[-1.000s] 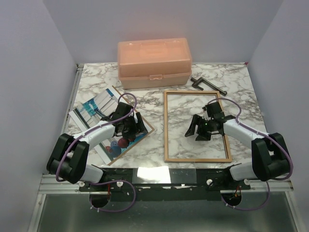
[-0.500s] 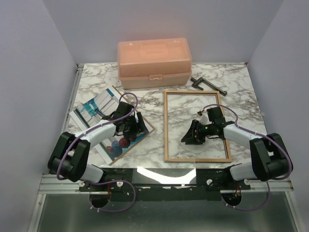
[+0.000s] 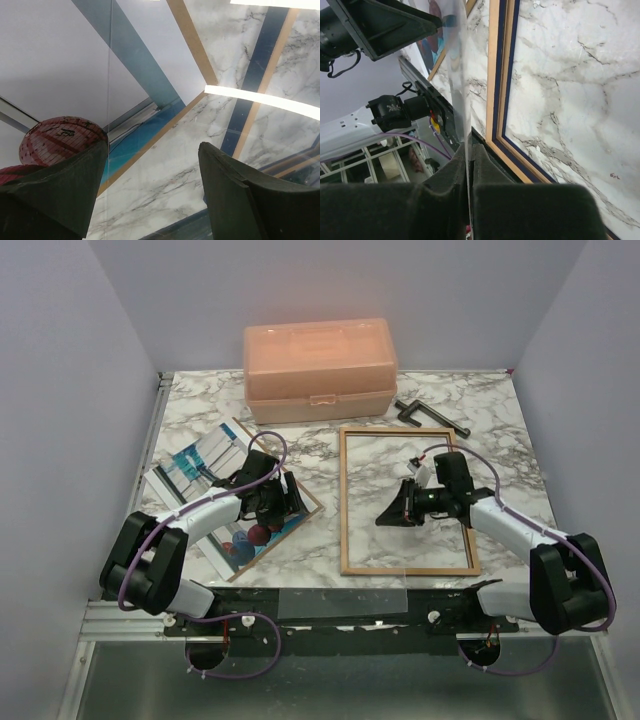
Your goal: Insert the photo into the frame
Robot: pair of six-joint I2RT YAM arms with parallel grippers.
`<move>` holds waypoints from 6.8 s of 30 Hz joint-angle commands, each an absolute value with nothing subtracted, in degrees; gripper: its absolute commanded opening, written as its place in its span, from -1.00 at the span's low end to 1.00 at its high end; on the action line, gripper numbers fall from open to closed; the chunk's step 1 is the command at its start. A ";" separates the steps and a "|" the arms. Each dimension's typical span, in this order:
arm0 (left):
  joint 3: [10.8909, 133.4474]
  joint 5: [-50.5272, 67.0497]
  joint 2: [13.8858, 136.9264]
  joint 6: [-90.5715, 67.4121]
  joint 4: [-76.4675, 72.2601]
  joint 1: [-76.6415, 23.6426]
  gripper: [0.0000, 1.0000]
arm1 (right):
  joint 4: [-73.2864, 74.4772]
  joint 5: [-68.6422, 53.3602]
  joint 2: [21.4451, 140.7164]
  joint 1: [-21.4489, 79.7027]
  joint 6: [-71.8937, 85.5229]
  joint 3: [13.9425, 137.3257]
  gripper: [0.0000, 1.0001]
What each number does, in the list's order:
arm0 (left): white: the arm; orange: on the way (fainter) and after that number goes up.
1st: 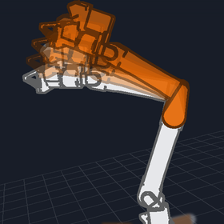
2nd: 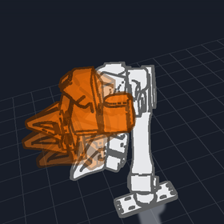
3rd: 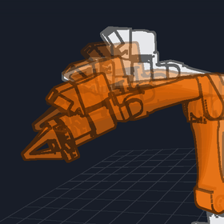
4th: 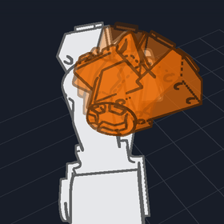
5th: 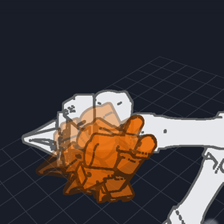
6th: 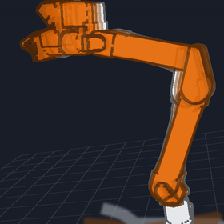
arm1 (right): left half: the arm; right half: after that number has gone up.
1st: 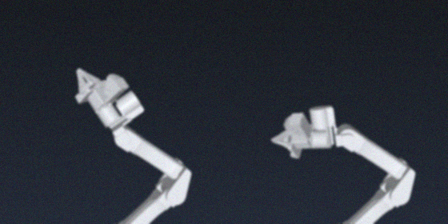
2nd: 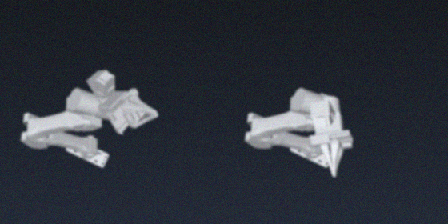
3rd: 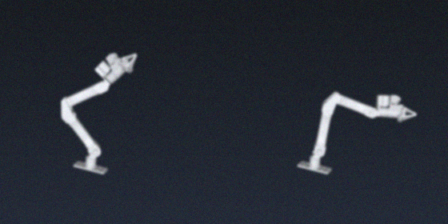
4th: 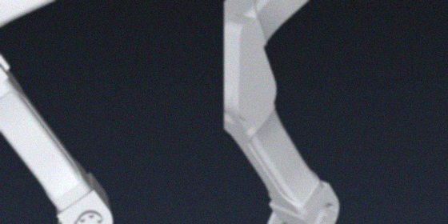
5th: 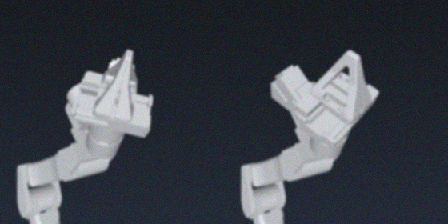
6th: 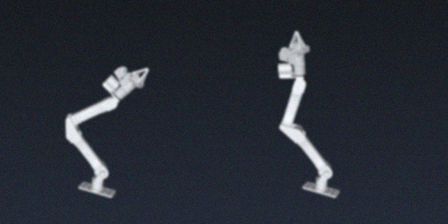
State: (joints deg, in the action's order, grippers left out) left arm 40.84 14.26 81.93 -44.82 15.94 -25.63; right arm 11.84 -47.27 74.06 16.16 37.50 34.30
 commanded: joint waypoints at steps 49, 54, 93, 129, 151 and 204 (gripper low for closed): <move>74.52 -6.19 106.37 -48.42 40.10 -49.94 0.37 | 50.42 2.33 56.05 16.17 27.17 84.45 -0.99; 75.57 -5.82 109.19 -48.13 40.11 -50.56 0.14 | 50.67 3.01 56.15 16.17 27.01 83.96 -0.99; 56.78 -8.14 94.92 -55.63 39.03 -48.61 -1.00 | 44.35 -9.86 60.64 16.16 26.77 73.04 -0.99; 54.71 -1.54 93.50 -49.89 30.17 -44.99 -0.23 | 47.18 -16.00 64.94 16.16 25.19 76.79 -0.99; 59.16 -5.65 91.49 -53.15 29.12 -46.02 -1.00 | 47.94 -15.74 65.43 16.17 24.58 77.59 -0.99; 39.74 -1.66 70.49 -45.27 24.29 -32.84 0.08 | 44.59 -43.72 73.24 16.16 30.28 79.22 -0.99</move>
